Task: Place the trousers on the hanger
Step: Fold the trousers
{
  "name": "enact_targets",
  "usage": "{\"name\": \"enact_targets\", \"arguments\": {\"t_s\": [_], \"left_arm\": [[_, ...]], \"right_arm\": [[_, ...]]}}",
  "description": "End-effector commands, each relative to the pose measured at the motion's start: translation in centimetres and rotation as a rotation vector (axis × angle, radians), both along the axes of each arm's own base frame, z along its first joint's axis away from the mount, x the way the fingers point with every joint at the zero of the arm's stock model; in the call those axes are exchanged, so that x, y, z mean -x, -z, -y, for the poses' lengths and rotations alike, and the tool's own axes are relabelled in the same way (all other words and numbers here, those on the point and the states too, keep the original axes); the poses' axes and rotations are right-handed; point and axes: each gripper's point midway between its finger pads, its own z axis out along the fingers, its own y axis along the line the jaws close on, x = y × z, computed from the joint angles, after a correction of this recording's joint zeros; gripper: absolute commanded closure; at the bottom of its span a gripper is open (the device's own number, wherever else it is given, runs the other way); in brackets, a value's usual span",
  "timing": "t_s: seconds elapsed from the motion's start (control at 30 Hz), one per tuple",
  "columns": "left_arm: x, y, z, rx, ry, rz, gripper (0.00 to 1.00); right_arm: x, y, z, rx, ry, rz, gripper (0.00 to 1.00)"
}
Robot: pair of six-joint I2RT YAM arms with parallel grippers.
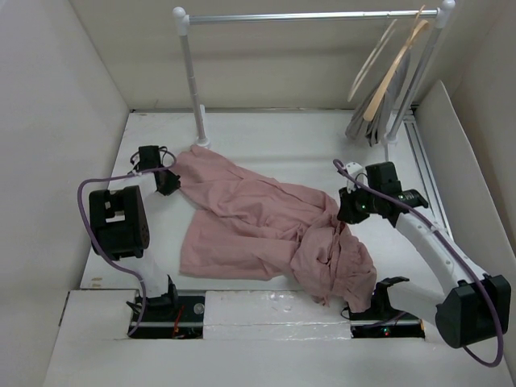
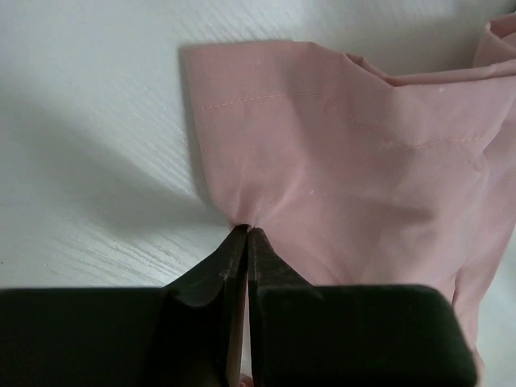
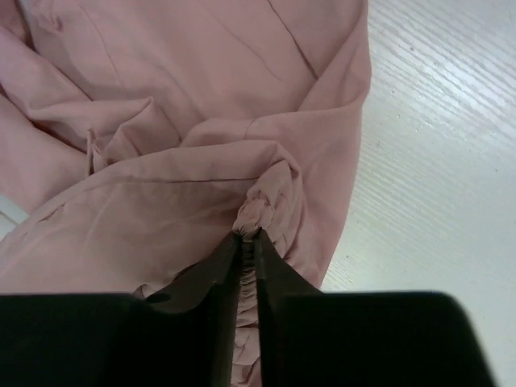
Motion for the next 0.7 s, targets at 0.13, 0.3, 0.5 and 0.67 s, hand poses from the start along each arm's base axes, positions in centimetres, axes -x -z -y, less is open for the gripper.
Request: {"name": "enact_targets", "arguments": {"t_s": [0.13, 0.3, 0.5, 0.67], "left_arm": [[-1.5, -5.6, -3.2, -0.054, -0.095, 0.143, 1.00], [-0.7, -9.8, -7.4, -0.080, -0.205, 0.220, 1.00], [3.2, -11.6, -12.4, -0.068, -0.402, 0.267, 1.00], [6.2, -9.2, -12.6, -0.105, -0.449, 0.201, 1.00]], "right_arm": [[-4.0, -7.4, -2.0, -0.091, -0.040, 0.225, 1.00], [-6.2, -19.9, -3.0, -0.177, -0.071, 0.516, 1.00], [-6.3, -25.1, -0.1, -0.121, 0.019, 0.636, 1.00], [-9.9, -17.5, 7.6, 0.019, 0.290, 0.494, 1.00]]}}
